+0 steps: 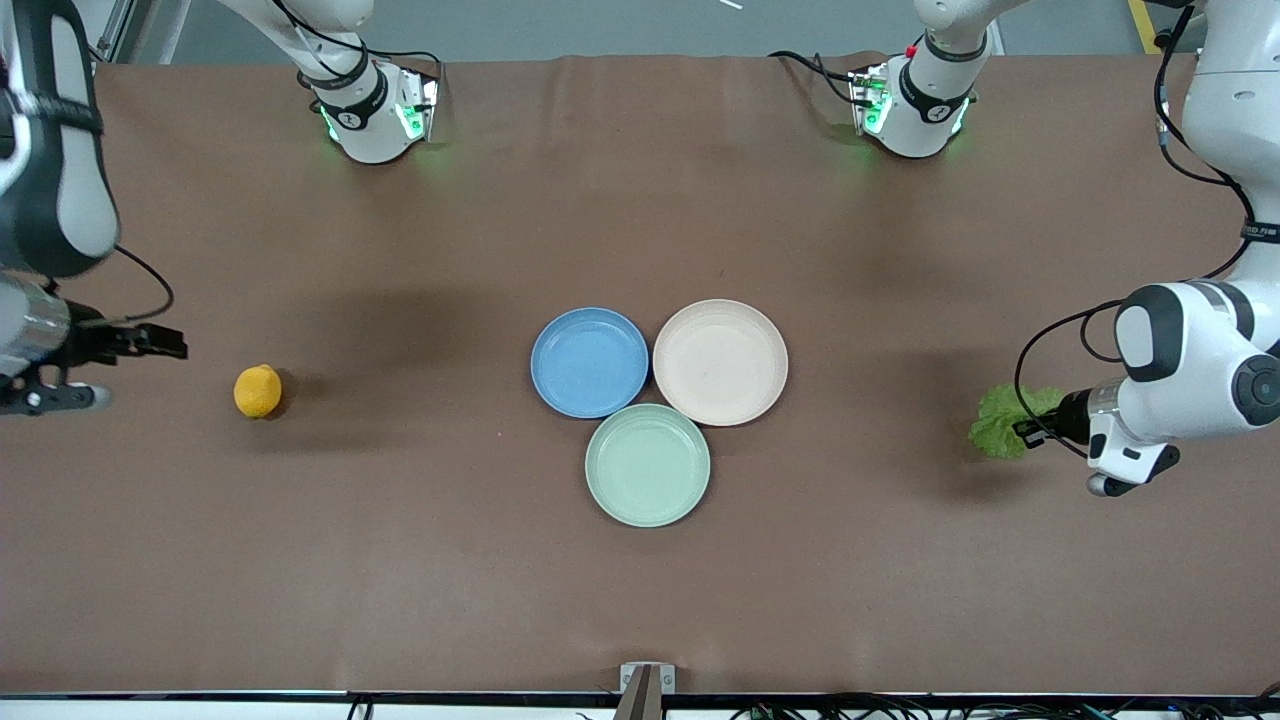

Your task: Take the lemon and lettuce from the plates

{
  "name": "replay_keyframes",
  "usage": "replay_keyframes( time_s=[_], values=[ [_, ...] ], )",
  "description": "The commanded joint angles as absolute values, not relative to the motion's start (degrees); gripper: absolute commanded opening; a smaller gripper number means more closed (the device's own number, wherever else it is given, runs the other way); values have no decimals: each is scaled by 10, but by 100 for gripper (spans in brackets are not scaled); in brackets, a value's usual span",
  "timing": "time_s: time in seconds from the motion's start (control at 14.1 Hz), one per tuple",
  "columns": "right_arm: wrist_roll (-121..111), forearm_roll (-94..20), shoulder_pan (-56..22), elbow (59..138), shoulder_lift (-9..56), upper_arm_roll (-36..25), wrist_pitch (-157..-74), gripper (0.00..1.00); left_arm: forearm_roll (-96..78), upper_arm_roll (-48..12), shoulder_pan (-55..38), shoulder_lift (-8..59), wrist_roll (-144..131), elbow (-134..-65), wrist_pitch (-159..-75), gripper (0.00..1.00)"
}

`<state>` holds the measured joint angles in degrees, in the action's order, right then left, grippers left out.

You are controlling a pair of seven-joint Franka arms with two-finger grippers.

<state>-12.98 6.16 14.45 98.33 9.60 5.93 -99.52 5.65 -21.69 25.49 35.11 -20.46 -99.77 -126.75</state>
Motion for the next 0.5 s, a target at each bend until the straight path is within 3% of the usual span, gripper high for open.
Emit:
replay_keyframes(
  time_s=[0.0, 0.21, 0.28, 0.43],
  values=[
    [-118, 66, 120, 965, 46, 59, -942, 97, 8, -236, 260, 368, -178, -998, -1304, 0],
    [-103, 60, 97, 901, 41, 60, -865, 98, -53, -239, 255, 377, -174, -997, -1306, 1],
    [-102, 55, 91, 888, 41, 60, -855, 98, -55, -239, 254, 381, -172, -995, -1306, 11],
    [-102, 28, 90, 867, 41, 61, -841, 99, -58, -239, 253, 381, -174, -986, -1306, 73]
  ],
)
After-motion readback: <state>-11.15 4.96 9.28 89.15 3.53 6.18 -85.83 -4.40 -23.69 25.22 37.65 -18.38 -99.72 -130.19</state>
